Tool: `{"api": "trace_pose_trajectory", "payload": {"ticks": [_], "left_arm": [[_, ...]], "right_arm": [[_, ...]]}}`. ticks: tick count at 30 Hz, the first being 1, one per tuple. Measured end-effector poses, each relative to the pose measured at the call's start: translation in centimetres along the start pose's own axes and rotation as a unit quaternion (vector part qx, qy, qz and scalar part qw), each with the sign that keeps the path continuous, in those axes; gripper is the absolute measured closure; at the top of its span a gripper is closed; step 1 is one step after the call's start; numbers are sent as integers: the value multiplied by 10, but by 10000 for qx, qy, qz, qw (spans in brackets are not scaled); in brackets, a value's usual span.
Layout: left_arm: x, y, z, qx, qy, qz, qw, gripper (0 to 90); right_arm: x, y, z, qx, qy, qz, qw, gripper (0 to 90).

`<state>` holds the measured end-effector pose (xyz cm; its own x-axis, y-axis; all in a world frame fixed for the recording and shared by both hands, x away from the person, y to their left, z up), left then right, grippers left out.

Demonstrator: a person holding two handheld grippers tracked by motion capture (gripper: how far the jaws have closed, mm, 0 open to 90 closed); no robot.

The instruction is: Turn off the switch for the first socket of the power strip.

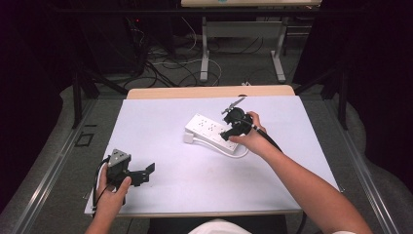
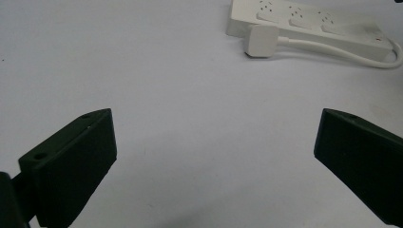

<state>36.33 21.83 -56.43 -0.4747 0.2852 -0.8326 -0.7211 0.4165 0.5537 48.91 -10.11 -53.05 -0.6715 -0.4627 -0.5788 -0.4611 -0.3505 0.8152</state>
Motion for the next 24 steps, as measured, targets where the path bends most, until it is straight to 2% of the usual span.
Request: {"api": "trace_pose_trajectory", "payload": {"ticks": [1,2,3,7,10,11,13,14,15,17,18,20,21,22,23,24], "left_arm": [[0,0,0,-1,-4,2,10000,1],[0,0,0,-2,-7,4,10000,1],[0,0,0,0,-6,2,10000,1],[0,0,0,-1,-1,-3,10000,1],[0,0,0,0,-6,-8,10000,2],[0,0,0,-1,-7,-8,10000,1],[0,0,0,1,-13,-6,10000,1],[0,0,0,0,-15,-5,10000,1],[0,0,0,-1,-12,-8,10000,1],[0,0,0,0,-13,-6,10000,1],[0,0,0,0,-14,-6,10000,1],[0,0,1,-5,-14,-1,10000,1],[0,0,0,-3,-6,7,10000,1],[0,0,0,-3,-6,7,10000,1],[0,1,0,23,-14,38,10000,1],[0,1,0,23,-14,38,10000,1]], "right_arm": [[-2,-2,0,-14,27,-60,10000,342],[-1,-1,1,34,38,50,10000,342],[-2,-4,3,6,-28,-43,10000,342],[-4,-7,4,-18,80,-27,10000,342],[-4,-8,7,-31,-31,166,9999,343],[-6,-10,6,-24,-14,57,10000,342],[-7,-12,7,-86,-56,53,9999,354],[-6,-11,7,-79,-75,206,9997,362],[-8,-14,8,-107,-123,33,9999,371],[-9,-18,9,-149,-142,-20,9998,388],[-8,-17,8,-132,-91,153,9998,394],[-11,-23,10,-201,-152,-122,9996,408],[-9,-22,10,-133,-174,71,9997,426],[-9,-21,10,-179,-102,245,9995,443],[-11,-24,13,-192,-233,72,9995,454],[-13,-28,13,-248,-222,-141,9993,472]]}}
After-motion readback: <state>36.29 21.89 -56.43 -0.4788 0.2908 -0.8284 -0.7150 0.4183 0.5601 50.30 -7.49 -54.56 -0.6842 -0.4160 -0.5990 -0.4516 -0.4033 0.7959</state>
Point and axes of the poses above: each handheld gripper's, and its own axes: y roughly backward along the jaws, x roughly out of its underside, z roughly to its left, the point moved 7 cm from there along -y, roughly forward along the jaws, and after that the axes turned 9 degrees about -y, right-handed, at the moved point
